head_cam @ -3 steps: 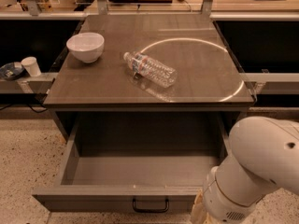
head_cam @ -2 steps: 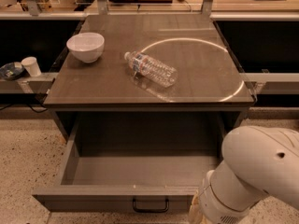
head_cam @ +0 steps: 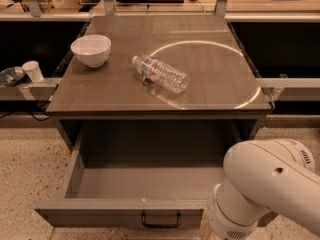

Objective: Close top drawer

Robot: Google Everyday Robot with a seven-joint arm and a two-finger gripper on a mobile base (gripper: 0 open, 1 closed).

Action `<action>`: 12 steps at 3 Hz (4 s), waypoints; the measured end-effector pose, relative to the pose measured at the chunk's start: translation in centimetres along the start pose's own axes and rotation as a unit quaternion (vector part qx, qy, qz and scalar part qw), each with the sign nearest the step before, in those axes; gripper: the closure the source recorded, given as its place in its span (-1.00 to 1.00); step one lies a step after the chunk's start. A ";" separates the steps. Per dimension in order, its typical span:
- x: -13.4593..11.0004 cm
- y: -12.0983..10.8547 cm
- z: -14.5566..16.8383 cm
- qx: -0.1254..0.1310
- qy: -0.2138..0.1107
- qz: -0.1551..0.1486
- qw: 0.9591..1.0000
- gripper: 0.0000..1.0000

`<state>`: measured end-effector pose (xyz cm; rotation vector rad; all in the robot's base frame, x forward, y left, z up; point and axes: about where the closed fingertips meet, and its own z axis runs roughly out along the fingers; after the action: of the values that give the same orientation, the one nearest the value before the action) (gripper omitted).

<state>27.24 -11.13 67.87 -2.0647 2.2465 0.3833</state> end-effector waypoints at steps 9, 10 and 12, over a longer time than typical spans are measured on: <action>1.1 -3.0 0.6 0.055 -0.001 0.052 0.997 0.42; 0.6 -4.0 2.4 0.074 -0.002 0.050 0.996 0.88; 0.1 -6.5 4.5 0.139 -0.047 0.072 0.987 1.00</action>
Offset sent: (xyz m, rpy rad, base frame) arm 0.0127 -0.0111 -0.0209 -0.0099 0.0062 -0.1813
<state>33.11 -10.68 62.62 -1.7186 2.2517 0.1596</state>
